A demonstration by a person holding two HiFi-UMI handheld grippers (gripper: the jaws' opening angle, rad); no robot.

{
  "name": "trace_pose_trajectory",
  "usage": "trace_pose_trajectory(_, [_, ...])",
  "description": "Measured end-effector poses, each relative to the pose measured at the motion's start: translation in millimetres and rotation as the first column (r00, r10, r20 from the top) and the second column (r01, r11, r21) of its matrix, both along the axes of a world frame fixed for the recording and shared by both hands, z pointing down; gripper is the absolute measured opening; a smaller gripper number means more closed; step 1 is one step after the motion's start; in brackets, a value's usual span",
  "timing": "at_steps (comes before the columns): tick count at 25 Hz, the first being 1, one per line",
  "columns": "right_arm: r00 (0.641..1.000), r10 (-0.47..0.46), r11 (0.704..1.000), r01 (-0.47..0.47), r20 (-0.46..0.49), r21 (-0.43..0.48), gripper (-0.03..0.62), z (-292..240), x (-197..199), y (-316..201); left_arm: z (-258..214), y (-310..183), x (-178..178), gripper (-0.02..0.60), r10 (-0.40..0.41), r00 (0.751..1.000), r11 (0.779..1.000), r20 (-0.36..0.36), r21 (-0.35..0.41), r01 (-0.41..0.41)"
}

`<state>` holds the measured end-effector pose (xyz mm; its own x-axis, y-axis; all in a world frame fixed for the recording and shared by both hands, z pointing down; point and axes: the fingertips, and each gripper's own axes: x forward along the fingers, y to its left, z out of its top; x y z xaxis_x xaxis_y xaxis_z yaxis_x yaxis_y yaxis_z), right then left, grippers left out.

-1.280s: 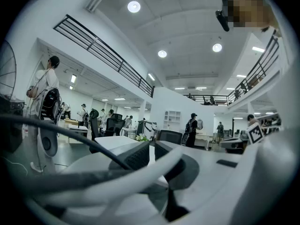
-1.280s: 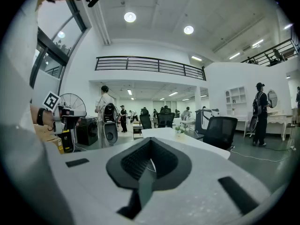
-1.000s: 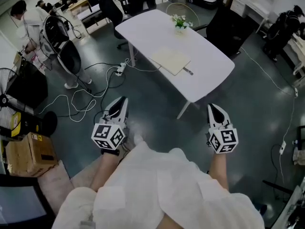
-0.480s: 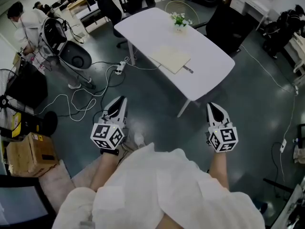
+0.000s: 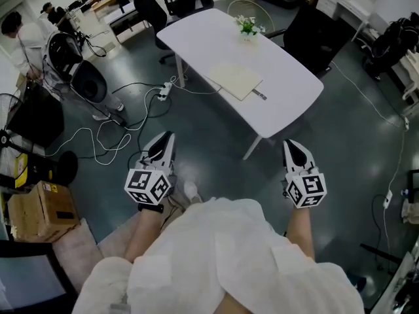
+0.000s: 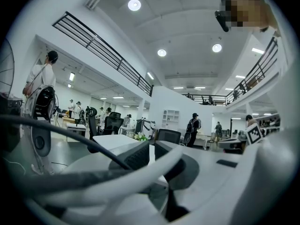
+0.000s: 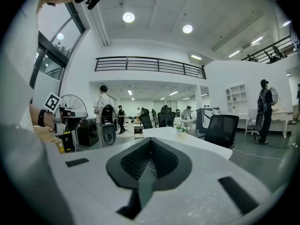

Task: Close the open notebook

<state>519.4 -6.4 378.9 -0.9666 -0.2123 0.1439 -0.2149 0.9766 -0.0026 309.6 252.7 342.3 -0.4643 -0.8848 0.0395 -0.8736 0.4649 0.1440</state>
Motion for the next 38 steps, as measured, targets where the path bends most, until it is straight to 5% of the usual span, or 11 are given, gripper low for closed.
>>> trace_pose_trajectory(12, [0.999, 0.01, 1.0, -0.01, -0.044, 0.002, 0.005, 8, -42, -3, 12, 2, -43, 0.031, -0.004, 0.999, 1.0, -0.041, -0.014, 0.004])
trace_pose_trajectory(38, [0.985, 0.128, 0.992, -0.129, -0.113, -0.004, 0.006, 46, -239, -45, 33, -50, -261, 0.031, 0.132, 0.988, 0.988, -0.075, -0.073, -0.138])
